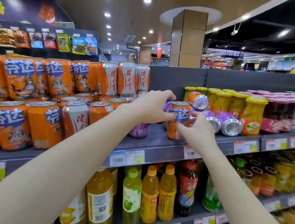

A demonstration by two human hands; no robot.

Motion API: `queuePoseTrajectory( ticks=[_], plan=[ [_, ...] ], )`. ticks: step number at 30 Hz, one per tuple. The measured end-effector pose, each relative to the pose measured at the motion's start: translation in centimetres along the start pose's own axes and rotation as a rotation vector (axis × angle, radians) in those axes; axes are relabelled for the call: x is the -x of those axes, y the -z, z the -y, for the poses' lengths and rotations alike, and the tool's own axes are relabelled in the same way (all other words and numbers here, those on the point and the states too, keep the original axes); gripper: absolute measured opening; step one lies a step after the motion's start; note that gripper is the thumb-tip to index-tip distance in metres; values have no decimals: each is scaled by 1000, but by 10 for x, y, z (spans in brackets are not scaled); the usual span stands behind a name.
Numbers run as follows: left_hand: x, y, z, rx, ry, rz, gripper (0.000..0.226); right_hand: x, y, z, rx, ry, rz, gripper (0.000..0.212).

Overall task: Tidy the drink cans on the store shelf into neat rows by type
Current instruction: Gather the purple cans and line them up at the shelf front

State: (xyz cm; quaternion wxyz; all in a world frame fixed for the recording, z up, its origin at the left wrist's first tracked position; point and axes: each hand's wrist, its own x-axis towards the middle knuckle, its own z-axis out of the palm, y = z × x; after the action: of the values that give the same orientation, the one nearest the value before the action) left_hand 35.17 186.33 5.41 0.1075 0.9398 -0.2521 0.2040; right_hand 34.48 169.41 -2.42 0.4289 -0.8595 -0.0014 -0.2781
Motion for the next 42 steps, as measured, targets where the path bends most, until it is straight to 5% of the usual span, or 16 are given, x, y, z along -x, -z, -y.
queuePoseTrajectory(
  ticks=[4,19,25,31,37,42],
  plan=[
    [-11,-13,0,4,15,-2,66,-4,-2,-6,61,100,71,39],
    [-14,-4,14,-125,268,35,59,-24,-8,-4,-162,250,396,27],
    [-21,-10,11,-220,329,16,64,-43,11,-19,-78,185,-5,19],
    [-26,-16,10,-264,369,10,64,-54,8,-53,599,318,-8,47],
    [-28,-27,6,-403,337,-76,69,-58,4,-44,685,242,28,82],
    [-26,-43,-8,-253,177,-413,47,-60,1,-40,701,250,-47,70]
  ],
)
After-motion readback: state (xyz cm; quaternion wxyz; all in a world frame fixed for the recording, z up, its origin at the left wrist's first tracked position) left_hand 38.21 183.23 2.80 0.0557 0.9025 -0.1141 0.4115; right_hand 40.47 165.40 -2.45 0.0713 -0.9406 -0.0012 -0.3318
